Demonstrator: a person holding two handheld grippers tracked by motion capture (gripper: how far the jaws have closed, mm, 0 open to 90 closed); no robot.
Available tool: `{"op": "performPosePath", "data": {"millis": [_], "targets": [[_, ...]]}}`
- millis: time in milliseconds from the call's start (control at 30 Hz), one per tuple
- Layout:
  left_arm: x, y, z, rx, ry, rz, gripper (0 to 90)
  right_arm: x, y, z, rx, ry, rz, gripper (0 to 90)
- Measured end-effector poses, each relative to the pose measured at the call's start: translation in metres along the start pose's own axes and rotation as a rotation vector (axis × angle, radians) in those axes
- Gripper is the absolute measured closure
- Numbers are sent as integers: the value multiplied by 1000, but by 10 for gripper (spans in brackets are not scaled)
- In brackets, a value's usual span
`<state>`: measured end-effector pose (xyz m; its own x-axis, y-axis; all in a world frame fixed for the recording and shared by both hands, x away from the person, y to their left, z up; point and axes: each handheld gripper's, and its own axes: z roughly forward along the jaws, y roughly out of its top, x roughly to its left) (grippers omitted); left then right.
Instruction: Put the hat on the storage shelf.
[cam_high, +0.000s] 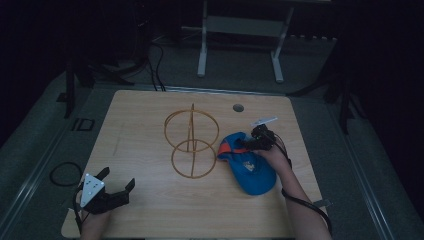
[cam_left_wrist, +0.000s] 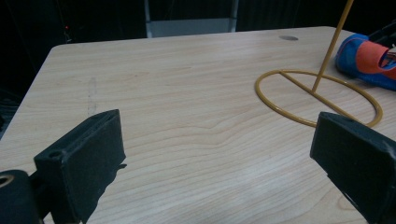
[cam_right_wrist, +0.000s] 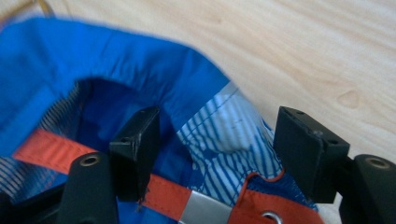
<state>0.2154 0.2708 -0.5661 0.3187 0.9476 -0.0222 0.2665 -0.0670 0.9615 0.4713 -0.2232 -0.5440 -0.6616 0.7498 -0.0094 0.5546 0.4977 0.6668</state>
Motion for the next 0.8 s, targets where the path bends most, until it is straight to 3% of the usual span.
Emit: {"op": "performPosePath", "data": {"millis": [133, 233, 433, 633, 667, 700, 800], "targets": [[0, 0, 0, 7, -1, -1, 32, 1, -3, 6, 49, 15, -27, 334], [0, 0, 0, 6, -2, 1, 32, 5, -2, 7, 66, -8, -74, 352], [-1, 0, 1, 18, -7, 4, 32, 6, -1, 6, 81, 15, -70, 445], [-2, 0, 2, 30, -8, 13, 33, 6, -3, 2, 81, 3, -56, 729], [-2, 0, 2, 30, -8, 13, 32, 6, -3, 2, 81, 3, -56, 729], [-4, -1, 3, 36, -8, 18, 32, 6, -4, 0, 85, -13, -50, 835], [-5, 0, 4, 39, -9, 23, 32, 6, -6, -4, 70, -32, -27, 867]]}}
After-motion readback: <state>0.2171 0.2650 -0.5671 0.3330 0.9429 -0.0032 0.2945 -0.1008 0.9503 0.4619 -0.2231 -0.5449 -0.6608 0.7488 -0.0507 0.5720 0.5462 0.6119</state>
